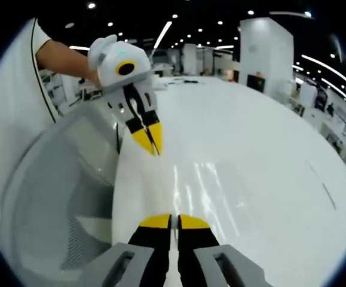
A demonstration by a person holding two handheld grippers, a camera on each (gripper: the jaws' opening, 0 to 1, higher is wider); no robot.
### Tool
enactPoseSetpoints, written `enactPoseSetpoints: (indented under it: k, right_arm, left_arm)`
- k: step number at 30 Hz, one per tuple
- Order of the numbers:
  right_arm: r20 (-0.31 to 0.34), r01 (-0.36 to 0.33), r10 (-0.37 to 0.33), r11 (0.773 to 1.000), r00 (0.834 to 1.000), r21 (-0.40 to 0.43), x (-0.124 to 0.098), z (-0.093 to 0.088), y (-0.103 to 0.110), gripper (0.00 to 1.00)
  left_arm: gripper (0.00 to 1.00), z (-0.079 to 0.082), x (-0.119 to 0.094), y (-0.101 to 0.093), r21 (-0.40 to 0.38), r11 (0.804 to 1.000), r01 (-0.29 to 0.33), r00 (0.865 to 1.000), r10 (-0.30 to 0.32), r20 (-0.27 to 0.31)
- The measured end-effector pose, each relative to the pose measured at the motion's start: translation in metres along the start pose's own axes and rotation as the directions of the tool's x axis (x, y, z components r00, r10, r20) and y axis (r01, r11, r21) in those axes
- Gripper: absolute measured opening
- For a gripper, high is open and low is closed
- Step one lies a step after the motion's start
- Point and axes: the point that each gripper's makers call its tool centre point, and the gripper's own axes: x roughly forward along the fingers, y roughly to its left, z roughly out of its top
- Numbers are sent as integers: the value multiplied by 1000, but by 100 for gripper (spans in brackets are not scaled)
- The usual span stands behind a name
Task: Open the resealable bag by pulling the two sides of the seal apart until the entire bag opening is separated and visibly accessible.
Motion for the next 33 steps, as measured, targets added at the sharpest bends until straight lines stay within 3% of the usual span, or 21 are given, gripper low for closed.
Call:
enactPoseSetpoints:
  k: [2,3,5,11,19,23,33]
  right_arm:
    - [-17,6,-6,1000,1000,1,-3,-8,-1,0]
    - [11,-7,7,1000,1000,22,-4,-7,2,0]
    - [7,-2,2,1000,1000,28,-4,-10,2,0]
    - [-14,0,0,999,1000,36,-4,-15,4,0]
    - [3,-33,33,992,999,126,-4,-18,12,2]
    - [60,-67,57,981,997,184,-3,-9,19,9]
    - [137,-77,49,976,989,204,-8,19,15,9]
  left_arm:
    - [0,-3,0,1,0,1000,0,1000,0,-9]
    - [0,0,1,-2,-14,1000,18,1000,-18,11]
    - [0,0,1,-1,-18,1000,15,1000,-15,7]
    - [0,3,5,-7,20,999,27,1000,-27,-6]
    - [0,3,5,-9,91,996,18,1000,-18,6]
    - [0,2,5,-8,101,995,14,1000,-15,7]
    - [0,5,7,-11,169,986,7,1000,-9,11]
